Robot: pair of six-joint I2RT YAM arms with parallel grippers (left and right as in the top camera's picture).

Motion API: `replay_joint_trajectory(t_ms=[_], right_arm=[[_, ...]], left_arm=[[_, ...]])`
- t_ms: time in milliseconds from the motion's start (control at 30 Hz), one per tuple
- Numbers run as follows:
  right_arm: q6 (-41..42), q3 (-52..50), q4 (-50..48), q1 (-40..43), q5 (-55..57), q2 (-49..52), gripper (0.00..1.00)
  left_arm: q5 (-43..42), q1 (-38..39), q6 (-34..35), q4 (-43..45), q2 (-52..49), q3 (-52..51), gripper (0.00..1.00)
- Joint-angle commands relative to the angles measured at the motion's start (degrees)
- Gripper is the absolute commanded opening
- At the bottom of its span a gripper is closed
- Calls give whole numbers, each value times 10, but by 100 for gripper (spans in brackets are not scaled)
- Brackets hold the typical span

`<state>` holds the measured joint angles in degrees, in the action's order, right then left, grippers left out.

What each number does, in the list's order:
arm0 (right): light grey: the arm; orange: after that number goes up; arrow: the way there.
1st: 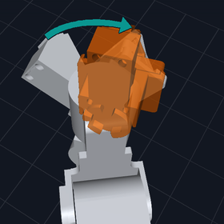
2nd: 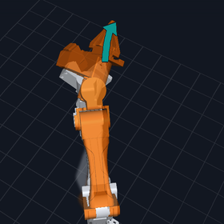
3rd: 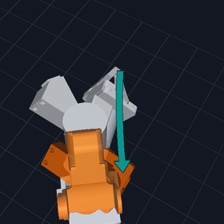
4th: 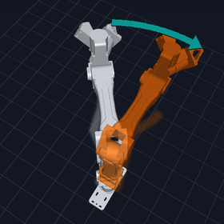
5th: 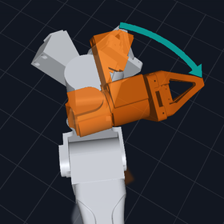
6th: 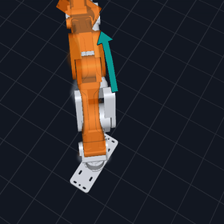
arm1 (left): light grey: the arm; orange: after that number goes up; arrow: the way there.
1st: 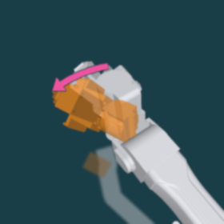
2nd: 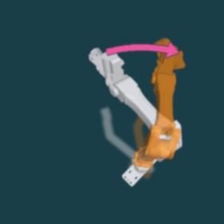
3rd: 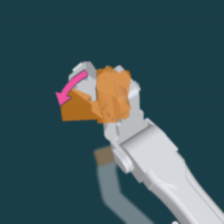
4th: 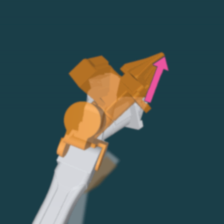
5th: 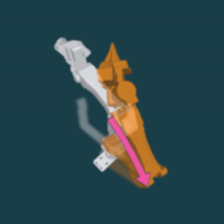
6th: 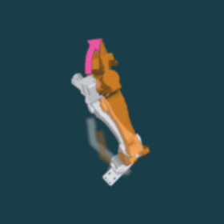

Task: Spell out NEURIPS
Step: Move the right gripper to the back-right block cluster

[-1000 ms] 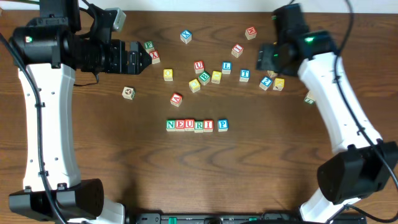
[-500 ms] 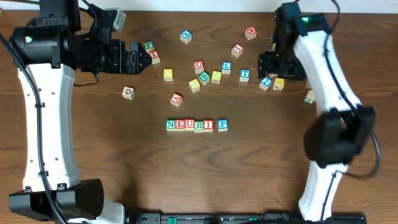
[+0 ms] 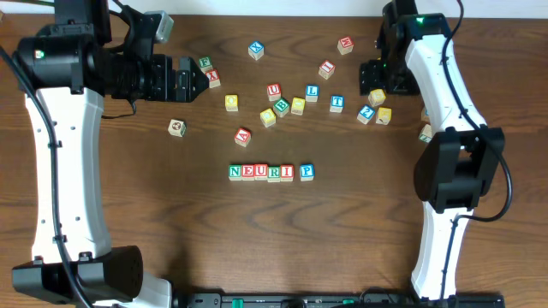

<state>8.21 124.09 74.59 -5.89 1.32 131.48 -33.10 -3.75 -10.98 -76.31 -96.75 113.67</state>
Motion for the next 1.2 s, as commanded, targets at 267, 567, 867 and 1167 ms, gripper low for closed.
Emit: replay_joint_trajectory(t_ms=[267,567,867,1167], right_arm=[[-39,13,-10,3,22,-2,85],[-47,13,-16,3,22,29,82],[-58,13,-26,6,22,46,83],[-73,3,-41,11,22,66,82]], left_arm=[[-5,-2,-8,-2,5,9,98],[-5,-2,-8,-2,5,9,98],[-5,-2,-8,-2,5,9,98],[-5,-2,-8,-2,5,9,98]])
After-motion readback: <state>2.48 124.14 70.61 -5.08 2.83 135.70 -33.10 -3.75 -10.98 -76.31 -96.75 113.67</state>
